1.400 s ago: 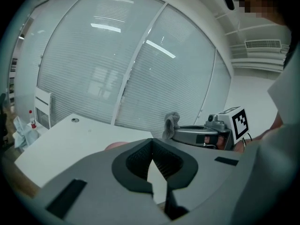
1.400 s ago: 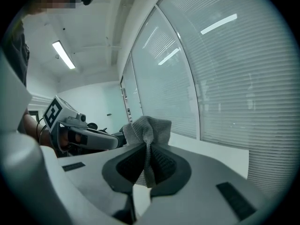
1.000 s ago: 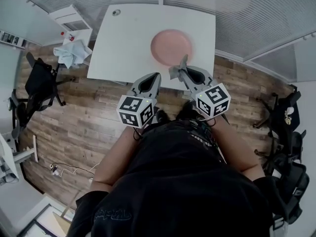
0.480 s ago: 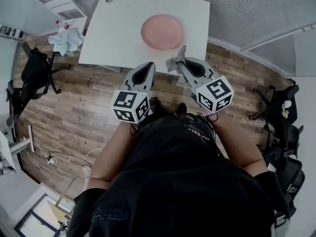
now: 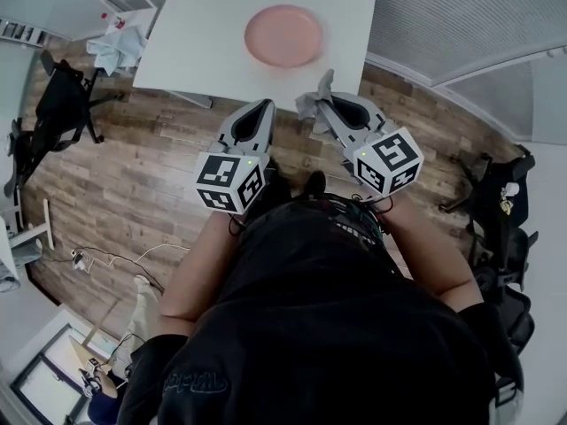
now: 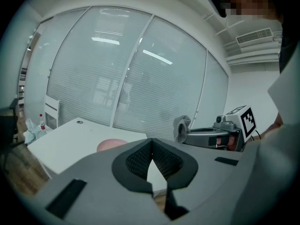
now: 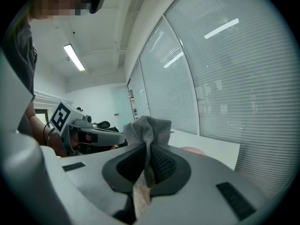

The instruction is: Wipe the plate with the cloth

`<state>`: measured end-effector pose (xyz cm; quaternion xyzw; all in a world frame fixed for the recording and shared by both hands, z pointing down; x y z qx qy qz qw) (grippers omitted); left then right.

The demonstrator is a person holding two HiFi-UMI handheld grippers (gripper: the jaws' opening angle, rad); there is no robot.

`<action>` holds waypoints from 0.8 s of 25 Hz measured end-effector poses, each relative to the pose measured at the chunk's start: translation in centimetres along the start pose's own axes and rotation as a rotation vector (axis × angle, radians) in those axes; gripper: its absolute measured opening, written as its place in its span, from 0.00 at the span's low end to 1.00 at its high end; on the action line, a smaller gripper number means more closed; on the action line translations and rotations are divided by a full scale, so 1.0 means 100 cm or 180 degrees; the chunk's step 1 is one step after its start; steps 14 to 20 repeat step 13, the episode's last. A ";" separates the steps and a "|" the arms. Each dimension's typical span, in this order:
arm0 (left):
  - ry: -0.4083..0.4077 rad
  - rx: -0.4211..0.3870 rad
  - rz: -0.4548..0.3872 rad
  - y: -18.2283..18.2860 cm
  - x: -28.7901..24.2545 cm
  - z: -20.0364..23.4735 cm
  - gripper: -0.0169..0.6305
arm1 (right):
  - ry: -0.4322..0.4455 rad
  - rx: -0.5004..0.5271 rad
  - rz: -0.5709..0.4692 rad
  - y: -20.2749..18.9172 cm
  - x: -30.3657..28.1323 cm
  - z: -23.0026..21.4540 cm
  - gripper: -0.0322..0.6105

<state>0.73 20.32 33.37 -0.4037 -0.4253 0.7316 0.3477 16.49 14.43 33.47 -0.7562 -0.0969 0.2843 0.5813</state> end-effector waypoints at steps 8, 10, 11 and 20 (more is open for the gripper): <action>0.0085 0.0025 -0.0061 -0.010 0.003 -0.021 0.05 | 0.0083 0.0016 0.0002 -0.007 0.020 0.000 0.11; 0.0104 0.0048 -0.0065 -0.012 0.003 -0.025 0.05 | 0.0103 0.0021 0.0007 -0.008 0.023 -0.001 0.11; 0.0112 0.0055 -0.0068 -0.013 0.002 -0.027 0.05 | 0.0111 0.0025 0.0007 -0.009 0.026 -0.002 0.11; 0.0128 0.0064 -0.0076 -0.017 0.001 -0.034 0.05 | 0.0124 0.0032 0.0005 -0.011 0.032 -0.004 0.11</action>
Point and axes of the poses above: the fingertips, and each gripper's own axes: x backward along the fingers, z to its left, y out of its top, the point moved 6 cm from there along x, backward along the fingers, and after that the axes turned 6 degrees about -y, right-handed, at the moved point
